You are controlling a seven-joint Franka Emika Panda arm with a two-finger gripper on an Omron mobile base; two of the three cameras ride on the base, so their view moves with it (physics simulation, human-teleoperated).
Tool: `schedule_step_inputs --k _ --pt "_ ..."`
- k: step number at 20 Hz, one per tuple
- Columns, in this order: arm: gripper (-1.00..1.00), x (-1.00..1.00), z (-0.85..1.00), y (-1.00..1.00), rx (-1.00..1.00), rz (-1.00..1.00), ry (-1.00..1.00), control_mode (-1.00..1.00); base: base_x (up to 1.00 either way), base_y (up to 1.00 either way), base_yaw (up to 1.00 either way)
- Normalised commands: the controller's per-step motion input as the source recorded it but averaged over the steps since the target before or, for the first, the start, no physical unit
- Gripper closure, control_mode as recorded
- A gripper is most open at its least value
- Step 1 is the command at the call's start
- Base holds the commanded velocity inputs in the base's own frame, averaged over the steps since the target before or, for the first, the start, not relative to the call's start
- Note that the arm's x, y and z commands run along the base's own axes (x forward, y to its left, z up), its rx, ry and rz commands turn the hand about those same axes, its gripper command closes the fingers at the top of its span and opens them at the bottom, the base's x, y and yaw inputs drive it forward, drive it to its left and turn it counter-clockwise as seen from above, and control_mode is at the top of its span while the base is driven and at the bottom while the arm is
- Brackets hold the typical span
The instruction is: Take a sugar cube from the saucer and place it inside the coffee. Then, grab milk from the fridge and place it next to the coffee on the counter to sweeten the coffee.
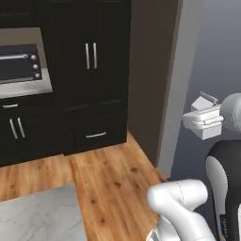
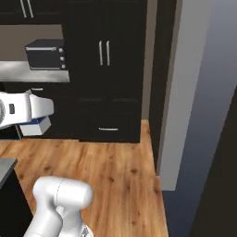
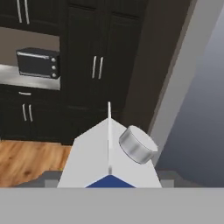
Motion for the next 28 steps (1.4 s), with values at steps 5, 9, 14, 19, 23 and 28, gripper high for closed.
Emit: schedule_step_inputs --k 5,9,14,19,23,28 --pt "1.00 0.00 0.00 0.00 0.00 0.00 0.00 1.00 1.00 0.00 0.45" --pt "1.00 0.00 0.00 0.00 0.00 0.00 0.00 1.00 1.00 0.00 0.44" --pt "1.00 0.00 0.00 0.00 0.00 0.00 0.00 1.00 1.00 -0.02 0.44" --pt "1.00 0.00 0.00 0.00 0.00 0.00 0.00 1.00 1.00 0.00 0.44" --pt "1.00 0.00 0.00 0.00 0.00 0.00 0.00 1.00 1.00 0.00 0.44" --pt "1.00 0.00 0.00 0.00 0.00 0.00 0.00 1.00 1.00 0.00 0.43"
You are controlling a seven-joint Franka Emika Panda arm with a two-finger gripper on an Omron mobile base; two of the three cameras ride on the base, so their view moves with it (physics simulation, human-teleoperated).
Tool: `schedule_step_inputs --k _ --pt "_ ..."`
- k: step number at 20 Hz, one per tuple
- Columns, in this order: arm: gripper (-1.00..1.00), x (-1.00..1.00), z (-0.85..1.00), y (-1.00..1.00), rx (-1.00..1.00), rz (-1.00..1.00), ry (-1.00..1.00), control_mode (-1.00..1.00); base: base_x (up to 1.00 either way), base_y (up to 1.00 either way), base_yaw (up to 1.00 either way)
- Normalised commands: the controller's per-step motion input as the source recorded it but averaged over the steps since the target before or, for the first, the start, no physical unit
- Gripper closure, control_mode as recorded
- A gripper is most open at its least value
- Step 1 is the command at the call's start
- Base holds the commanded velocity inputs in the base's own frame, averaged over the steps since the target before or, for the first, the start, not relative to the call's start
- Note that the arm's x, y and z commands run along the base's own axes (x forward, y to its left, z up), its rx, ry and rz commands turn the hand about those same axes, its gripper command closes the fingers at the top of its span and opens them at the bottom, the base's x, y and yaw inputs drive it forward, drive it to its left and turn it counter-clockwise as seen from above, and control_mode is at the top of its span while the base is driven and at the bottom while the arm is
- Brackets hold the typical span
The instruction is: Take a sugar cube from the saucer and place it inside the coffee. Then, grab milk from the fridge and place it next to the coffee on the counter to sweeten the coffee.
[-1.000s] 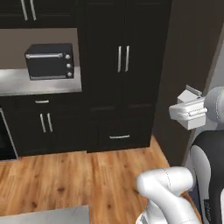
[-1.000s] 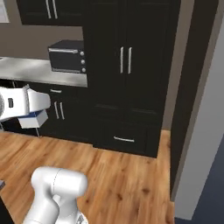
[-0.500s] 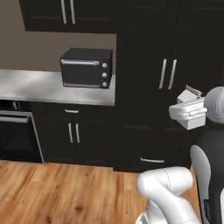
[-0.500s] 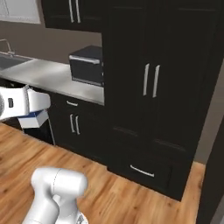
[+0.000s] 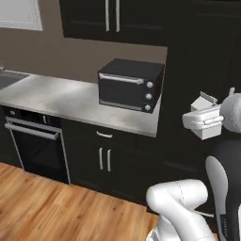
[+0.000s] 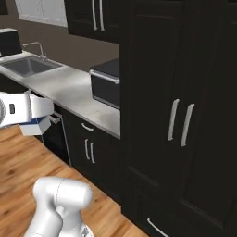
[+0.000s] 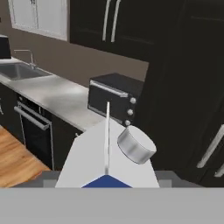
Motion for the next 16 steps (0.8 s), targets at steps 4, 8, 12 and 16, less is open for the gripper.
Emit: schedule_step_inputs --k 4,8,12,16 --pt "1.00 0.00 0.00 0.00 0.00 0.00 0.00 1.00 1.00 0.13 0.39" --pt "1.00 0.00 0.00 0.00 0.00 0.00 0.00 1.00 1.00 0.59 0.31" --pt "1.00 0.00 0.00 0.00 0.00 0.00 0.00 1.00 0.99 0.99 0.20" --pt "1.00 0.00 0.00 0.00 0.00 0.00 0.00 1.00 0.89 1.00 0.19"
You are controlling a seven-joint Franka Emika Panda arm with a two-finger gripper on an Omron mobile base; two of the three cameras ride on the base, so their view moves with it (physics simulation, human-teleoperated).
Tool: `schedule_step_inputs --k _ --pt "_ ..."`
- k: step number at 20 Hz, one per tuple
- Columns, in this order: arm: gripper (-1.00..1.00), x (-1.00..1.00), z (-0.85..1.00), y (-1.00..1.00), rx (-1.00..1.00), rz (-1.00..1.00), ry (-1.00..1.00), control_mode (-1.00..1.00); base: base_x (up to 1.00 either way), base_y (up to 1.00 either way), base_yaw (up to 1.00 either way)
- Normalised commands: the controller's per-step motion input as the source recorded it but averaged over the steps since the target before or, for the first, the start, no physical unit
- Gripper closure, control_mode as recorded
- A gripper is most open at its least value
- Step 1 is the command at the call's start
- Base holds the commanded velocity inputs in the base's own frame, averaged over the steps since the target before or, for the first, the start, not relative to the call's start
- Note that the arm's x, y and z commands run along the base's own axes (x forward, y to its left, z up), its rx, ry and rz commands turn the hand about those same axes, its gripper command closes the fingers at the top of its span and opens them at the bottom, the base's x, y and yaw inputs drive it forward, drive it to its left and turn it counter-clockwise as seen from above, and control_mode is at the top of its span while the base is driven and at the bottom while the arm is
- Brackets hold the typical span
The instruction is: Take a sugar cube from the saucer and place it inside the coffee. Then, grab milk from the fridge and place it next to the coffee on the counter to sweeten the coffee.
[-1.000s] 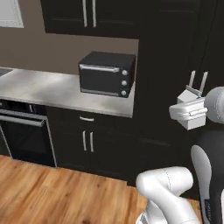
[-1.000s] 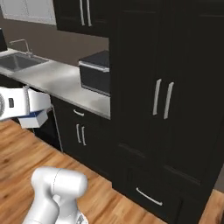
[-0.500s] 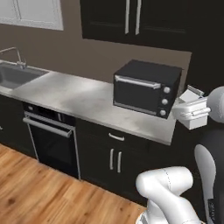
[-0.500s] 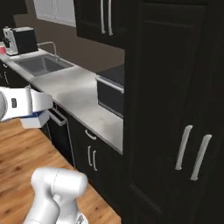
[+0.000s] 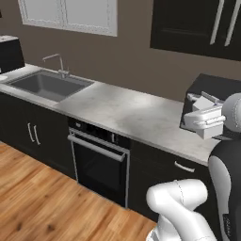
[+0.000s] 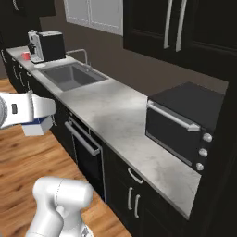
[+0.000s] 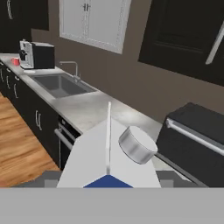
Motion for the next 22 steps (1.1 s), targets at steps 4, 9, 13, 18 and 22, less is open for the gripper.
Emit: schedule_step_inputs --k 4,9,13,18,22 --pt "1.00 0.00 0.00 0.00 0.00 0.00 0.00 1.00 0.79 1.00 0.27" --pt "1.00 0.00 0.00 0.00 0.00 0.00 0.00 1.00 0.83 0.99 0.32" --pt "1.00 0.00 0.00 0.00 0.00 0.00 0.00 1.00 0.89 0.86 0.35" --pt "1.00 0.00 0.00 0.00 0.00 0.00 0.00 1.00 1.00 0.71 0.35" --pt "1.00 0.00 0.00 0.00 0.00 0.00 0.00 1.00 1.00 0.55 0.33"
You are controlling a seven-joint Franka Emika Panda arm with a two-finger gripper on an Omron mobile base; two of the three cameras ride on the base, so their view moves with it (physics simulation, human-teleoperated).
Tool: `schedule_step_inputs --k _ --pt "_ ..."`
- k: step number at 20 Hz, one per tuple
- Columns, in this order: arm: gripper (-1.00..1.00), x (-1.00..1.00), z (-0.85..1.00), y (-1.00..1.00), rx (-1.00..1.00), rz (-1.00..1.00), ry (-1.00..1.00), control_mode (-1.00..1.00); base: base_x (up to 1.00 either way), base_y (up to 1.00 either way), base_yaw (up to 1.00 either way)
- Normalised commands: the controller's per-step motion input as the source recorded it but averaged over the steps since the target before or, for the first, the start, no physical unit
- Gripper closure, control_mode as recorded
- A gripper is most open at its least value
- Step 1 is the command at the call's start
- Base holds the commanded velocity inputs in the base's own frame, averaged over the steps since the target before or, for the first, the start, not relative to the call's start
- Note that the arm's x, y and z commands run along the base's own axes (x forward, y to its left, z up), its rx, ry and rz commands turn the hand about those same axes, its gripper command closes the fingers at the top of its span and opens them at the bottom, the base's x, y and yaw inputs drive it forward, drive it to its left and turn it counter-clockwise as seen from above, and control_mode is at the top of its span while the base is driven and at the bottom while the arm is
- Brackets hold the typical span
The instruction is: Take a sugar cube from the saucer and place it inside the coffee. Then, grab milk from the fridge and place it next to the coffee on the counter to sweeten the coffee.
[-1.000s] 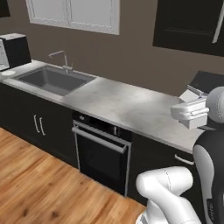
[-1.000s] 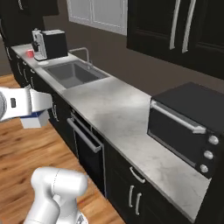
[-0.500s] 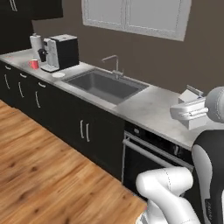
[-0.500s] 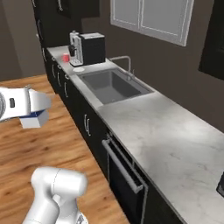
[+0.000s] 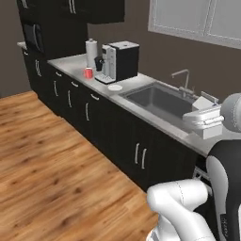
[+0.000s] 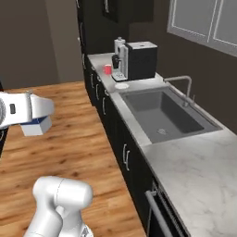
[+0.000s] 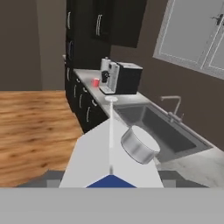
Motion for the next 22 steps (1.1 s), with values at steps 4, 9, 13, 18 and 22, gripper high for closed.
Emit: schedule_step_inputs --k 4,9,13,18,22 --pt "1.00 0.00 0.00 0.00 0.00 0.00 0.00 1.00 1.00 0.44 0.31" --pt "1.00 0.00 0.00 0.00 0.00 0.00 0.00 1.00 1.00 0.34 0.26" --pt "1.00 0.00 0.00 0.00 0.00 0.00 0.00 1.00 1.00 0.24 0.14" --pt "1.00 0.00 0.00 0.00 0.00 0.00 0.00 1.00 1.00 0.11 0.04" --pt "1.00 0.00 0.00 0.00 0.00 0.00 0.00 1.00 1.00 0.10 0.00"
